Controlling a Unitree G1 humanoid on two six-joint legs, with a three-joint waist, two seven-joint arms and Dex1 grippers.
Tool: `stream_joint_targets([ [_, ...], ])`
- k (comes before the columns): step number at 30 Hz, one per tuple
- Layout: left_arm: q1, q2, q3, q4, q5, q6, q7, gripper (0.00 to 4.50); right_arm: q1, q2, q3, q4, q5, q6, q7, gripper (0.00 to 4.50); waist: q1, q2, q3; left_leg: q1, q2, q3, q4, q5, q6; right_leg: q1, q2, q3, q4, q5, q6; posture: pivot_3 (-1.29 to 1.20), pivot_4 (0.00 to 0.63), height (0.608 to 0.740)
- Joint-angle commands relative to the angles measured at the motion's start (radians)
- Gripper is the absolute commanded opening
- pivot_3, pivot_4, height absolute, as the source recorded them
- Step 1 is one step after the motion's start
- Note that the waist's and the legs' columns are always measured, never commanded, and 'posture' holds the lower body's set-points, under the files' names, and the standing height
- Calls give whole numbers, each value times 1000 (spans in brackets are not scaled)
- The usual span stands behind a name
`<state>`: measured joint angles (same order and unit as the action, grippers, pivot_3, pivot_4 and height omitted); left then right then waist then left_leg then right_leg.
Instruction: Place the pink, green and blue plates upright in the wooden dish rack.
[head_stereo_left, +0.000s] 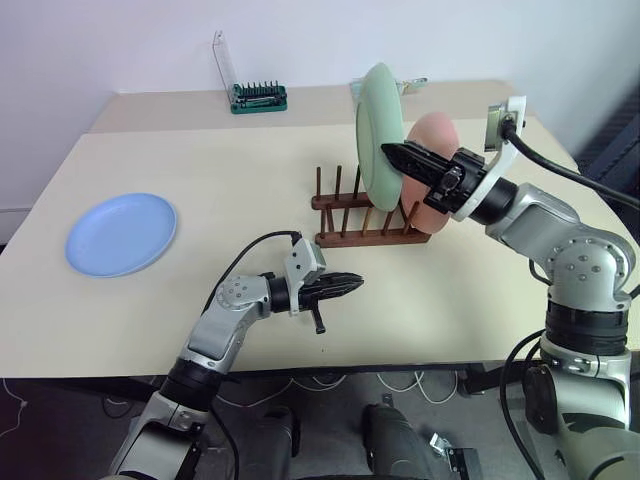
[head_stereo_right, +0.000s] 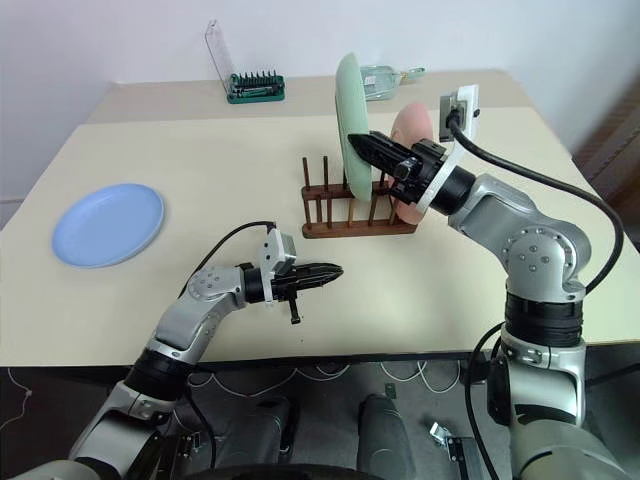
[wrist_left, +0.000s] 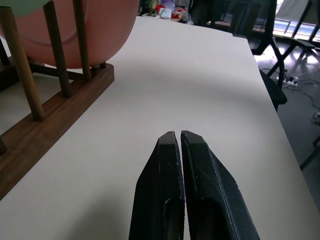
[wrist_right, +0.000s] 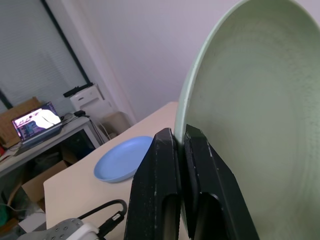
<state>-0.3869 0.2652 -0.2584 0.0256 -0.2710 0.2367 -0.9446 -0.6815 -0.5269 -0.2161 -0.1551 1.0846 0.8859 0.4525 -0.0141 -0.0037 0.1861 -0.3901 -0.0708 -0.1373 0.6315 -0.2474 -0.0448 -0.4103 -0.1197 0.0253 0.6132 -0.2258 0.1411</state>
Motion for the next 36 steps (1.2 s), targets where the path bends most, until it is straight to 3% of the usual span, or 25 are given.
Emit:
stream_joint_targets([
  [1,-2,1,7,-28,-8,-8,2,142,-37,15,-32,27,7,1,-18,36,0,0,0,0,0,0,0,0,0,0,0,0,0,0,0,0,150,740],
  [9,-3,0,10,-24,-10,-14,2,142,-51,52,-52,91,20,32,-57,36,0,0,0,0,0,0,0,0,0,0,0,0,0,0,0,0,150,740],
  [12,-2,-6,25,-19,10,-56,36,142,-59,71,-62,93,31,38,-71,912,-3,0,0,0,0,0,0,0,0,0,0,0,0,0,0,0,150,740],
  [19,1,0,36,-13,17,-80,69,142,-71,76,-54,68,9,39,-88,4366,-1,0,0,0,0,0,0,0,0,-1,0,0,0,0,0,0,150,740],
  [28,1,2,46,-12,19,-94,85,142,-63,11,-22,5,-111,4,-74,4446,0,0,0,0,0,0,0,0,0,-1,0,0,0,0,0,0,150,740],
  [36,-17,0,90,2,17,-105,121,142,-70,-132,67,-107,-360,-146,15,4446,-1,0,0,0,0,0,0,0,0,-1,0,0,0,0,0,0,150,740],
])
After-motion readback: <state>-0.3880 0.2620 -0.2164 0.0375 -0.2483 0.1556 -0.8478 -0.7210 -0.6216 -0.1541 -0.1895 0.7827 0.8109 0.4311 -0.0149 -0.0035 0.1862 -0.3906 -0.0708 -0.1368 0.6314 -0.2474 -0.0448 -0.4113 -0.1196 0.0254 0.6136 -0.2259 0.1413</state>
